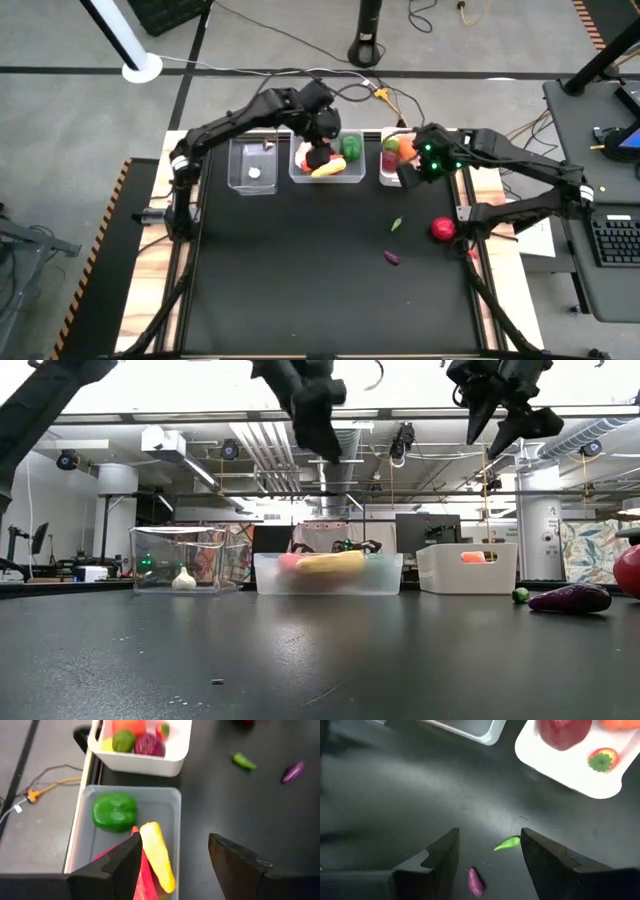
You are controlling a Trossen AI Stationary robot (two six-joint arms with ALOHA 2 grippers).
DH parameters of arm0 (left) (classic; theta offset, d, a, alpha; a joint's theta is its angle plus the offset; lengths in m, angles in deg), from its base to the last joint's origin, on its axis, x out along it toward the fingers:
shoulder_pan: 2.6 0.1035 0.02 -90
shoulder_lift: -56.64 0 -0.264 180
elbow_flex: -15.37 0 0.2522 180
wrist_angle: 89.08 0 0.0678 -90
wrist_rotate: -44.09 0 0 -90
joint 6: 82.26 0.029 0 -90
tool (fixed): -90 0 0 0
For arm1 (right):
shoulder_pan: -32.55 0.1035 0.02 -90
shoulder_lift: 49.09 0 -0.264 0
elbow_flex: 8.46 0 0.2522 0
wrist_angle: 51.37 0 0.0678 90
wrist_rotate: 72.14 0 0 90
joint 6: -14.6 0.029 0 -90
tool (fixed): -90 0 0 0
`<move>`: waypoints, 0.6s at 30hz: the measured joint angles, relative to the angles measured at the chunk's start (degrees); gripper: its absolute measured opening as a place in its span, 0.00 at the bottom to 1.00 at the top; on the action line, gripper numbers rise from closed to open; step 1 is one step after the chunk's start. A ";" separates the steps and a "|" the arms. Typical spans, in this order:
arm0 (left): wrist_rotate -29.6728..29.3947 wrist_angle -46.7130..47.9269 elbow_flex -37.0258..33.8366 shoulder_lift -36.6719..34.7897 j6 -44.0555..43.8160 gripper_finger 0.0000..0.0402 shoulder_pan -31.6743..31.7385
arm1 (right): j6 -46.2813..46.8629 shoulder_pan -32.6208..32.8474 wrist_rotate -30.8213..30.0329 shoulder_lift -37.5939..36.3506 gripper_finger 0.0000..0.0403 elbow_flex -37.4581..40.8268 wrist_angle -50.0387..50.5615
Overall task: Sort produce into baskets
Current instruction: Put the green chili into the glass bin
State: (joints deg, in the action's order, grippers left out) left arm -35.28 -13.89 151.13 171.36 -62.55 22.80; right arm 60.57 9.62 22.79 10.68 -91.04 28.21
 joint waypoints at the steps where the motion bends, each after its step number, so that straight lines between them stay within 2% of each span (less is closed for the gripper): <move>1: 0.00 0.03 -0.18 -1.07 -0.61 0.52 -0.25 | 0.09 0.74 -0.43 0.00 0.51 0.42 -0.01; 11: -0.33 -0.07 -0.69 -9.55 -7.67 0.50 -5.98 | 5.26 5.42 -1.12 0.02 0.66 8.13 -0.28; 18: -2.12 -0.22 -0.75 -12.23 -10.51 0.49 -11.71 | 10.40 8.82 -1.28 0.24 0.67 15.15 -6.71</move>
State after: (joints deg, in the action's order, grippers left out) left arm -37.40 -14.11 150.37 159.13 -73.06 11.09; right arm 70.97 18.44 21.52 10.92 -75.88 21.50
